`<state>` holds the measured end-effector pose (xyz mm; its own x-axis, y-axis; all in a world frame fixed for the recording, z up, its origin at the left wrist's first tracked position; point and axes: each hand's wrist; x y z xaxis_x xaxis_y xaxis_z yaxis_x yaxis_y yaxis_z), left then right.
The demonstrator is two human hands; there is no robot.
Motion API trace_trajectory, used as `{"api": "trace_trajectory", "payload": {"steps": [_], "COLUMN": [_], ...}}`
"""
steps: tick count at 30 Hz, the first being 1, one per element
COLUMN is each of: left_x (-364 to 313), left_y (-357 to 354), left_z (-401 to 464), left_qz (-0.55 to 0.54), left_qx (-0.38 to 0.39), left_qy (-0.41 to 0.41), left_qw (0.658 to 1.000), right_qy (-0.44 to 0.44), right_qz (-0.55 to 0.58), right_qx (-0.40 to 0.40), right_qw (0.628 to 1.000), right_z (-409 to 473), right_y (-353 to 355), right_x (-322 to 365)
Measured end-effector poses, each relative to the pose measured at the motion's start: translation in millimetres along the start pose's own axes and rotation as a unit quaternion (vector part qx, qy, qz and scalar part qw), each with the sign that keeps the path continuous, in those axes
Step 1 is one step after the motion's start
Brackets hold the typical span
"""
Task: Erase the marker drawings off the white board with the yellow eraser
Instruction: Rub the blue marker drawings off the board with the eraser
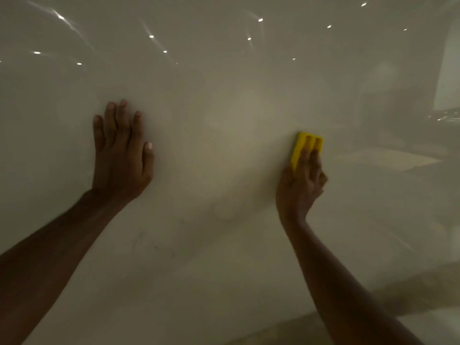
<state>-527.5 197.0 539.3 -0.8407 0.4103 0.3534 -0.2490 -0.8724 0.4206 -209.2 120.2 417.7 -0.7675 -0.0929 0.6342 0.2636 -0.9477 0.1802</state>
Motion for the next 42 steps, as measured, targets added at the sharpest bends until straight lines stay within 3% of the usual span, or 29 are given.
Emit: {"api": "trace_trajectory", "payload": {"steps": [3, 6, 8, 9, 11, 14, 17, 19, 21, 22, 24, 26, 27, 28, 30, 32, 34, 36, 39, 42], "left_x": [23.0, 45.8, 61.5, 71.3, 85.9, 106.5, 121.9, 126.9, 127.2, 126.6, 124.8, 120.7, 118.4, 116.2, 110.7, 105.3, 101.3, 97.1, 90.8, 83.6], "left_y": [1.7, 2.6, 4.1, 5.3, 6.6, 11.5, 14.6, 15.4, 14.3, 13.6, 12.1, 9.1, 7.0, 4.3, -1.7, -7.2, -12.0, -15.1, -20.4, -25.9], "left_z": [-25.8, -49.4, -63.1, -70.4, -84.0, -104.9, -119.0, -126.4, -131.9, -133.8, -138.0, -143.4, -147.1, -151.6, -161.5, -171.1, -179.4, -184.8, -190.1, -196.6], "left_qz": [-0.003, 0.01, 0.018, 0.02, 0.022, 0.029, 0.028, 0.021, 0.011, 0.007, -0.003, -0.012, -0.015, -0.018, -0.028, -0.034, -0.036, -0.041, -0.042, -0.044], "left_qx": [0.017, 0.03, 0.033, 0.037, 0.043, 0.057, 0.068, 0.072, 0.075, 0.077, 0.08, 0.08, 0.08, 0.079, 0.076, 0.072, 0.072, 0.072, 0.072, 0.081], "left_qy": [-0.001, 0.007, 0.016, 0.022, 0.033, 0.046, 0.046, 0.05, 0.045, 0.045, 0.052, 0.055, 0.056, 0.058, 0.06, 0.06, 0.059, 0.057, 0.065, 0.068], "left_qw": [1.0, 0.999, 0.999, 0.999, 0.998, 0.997, 0.996, 0.996, 0.996, 0.996, 0.995, 0.995, 0.995, 0.995, 0.995, 0.995, 0.995, 0.995, 0.994, 0.993], "right_qy": [0.186, 0.4, 0.449, 0.442, 0.359, 0.115, -0.011, 0.027, 0.159, 0.247, 0.429, 0.548, 0.571, 0.573, 0.513, 0.381, 0.241, 0.19, 0.289, 0.489], "right_qz": [-0.049, -0.082, -0.091, -0.09, -0.093, -0.038, 0.008, -0.008, -0.028, -0.041, -0.074, -0.113, -0.112, -0.095, -0.073, -0.082, -0.054, -0.047, -0.06, -0.133], "right_qx": [0.116, 0.23, 0.255, 0.253, 0.197, 0.063, -0.001, 0.029, 0.126, 0.184, 0.266, 0.28, 0.274, 0.266, 0.251, 0.22, 0.132, 0.084, 0.164, 0.301], "right_qw": [0.974, 0.884, 0.851, 0.856, 0.908, 0.991, 1.0, 0.999, 0.979, 0.95, 0.86, 0.78, 0.765, 0.769, 0.818, 0.894, 0.96, 0.977, 0.941, 0.808], "right_z": [-100.2, -176.4, -178.0, -170.0, -139.5, -93.7, -98.9, -133.8, -191.6, -223.0, -268.8, -279.2, -273.6, -264.6, -235.6, -193.6, -159.5, -158.3, -214.8, -272.6], "right_y": [-36.5, -57.0, -57.7, -58.0, -52.3, -43.5, -50.6, -67.1, -88.5, -97.3, -107.0, -107.3, -105.9, -103.8, -96.4, -87.5, -81.7, -85.8, -101.6, -101.2], "right_x": [24.5, 27.8, 24.3, 25.5, 22.7, 28.2, 54.8, 79.3, 98.9, 105.6, 102.7, 93.8, 92.0, 92.5, 96.6, 100.6, 106.8, 109.9, 94.0, 40.7]}}
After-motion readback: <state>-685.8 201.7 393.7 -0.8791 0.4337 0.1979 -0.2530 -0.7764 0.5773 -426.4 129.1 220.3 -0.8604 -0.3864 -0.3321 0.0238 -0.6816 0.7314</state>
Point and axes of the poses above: each hand's wrist, its own z-axis towards the middle knuckle, its own y-axis out of the back of the hand, x = y × z, and after that the axes turned 13 degrees about x, right-handed
